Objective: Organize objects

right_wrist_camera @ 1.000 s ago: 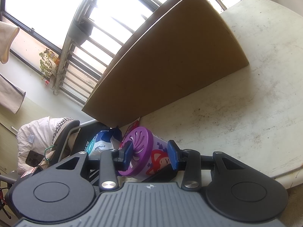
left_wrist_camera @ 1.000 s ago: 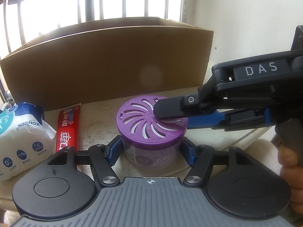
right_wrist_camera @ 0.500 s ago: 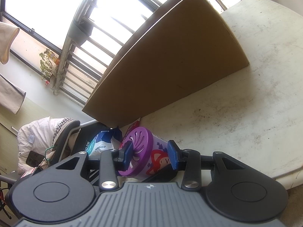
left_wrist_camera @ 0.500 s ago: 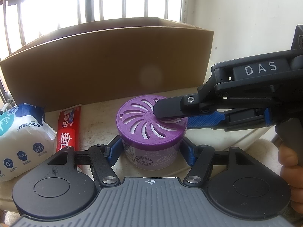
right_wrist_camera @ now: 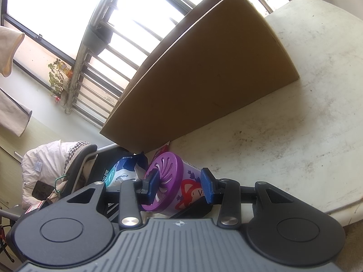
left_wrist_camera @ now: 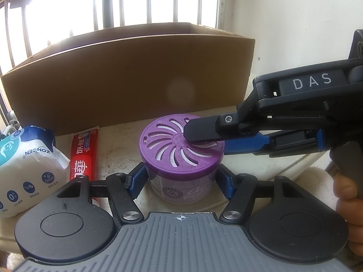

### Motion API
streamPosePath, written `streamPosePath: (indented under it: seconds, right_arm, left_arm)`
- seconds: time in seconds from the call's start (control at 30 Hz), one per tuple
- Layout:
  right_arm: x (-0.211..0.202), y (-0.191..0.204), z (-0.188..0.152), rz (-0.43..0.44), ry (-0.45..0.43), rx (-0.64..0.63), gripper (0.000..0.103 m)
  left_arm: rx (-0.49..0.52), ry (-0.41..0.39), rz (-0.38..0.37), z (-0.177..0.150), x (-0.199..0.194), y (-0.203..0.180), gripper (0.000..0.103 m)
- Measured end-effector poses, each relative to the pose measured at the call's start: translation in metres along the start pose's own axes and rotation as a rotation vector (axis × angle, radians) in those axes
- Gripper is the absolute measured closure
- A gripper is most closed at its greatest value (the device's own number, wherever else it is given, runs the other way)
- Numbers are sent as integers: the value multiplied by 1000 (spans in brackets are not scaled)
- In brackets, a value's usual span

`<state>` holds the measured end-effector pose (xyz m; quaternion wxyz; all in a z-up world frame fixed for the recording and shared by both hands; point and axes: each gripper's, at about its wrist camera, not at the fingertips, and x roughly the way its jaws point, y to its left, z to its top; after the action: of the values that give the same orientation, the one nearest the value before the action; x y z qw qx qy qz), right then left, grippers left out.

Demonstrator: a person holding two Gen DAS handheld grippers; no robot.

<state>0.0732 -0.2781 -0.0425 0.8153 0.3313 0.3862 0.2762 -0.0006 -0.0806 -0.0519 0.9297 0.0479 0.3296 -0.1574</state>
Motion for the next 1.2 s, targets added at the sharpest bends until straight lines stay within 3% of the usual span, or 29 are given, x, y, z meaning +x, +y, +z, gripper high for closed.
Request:
streamPosePath:
  seconds: [1.2]
  right_arm:
    - [-7, 12, 5, 6, -9, -9, 60]
  left_arm:
    - [11, -22, 8, 7, -1, 2, 38]
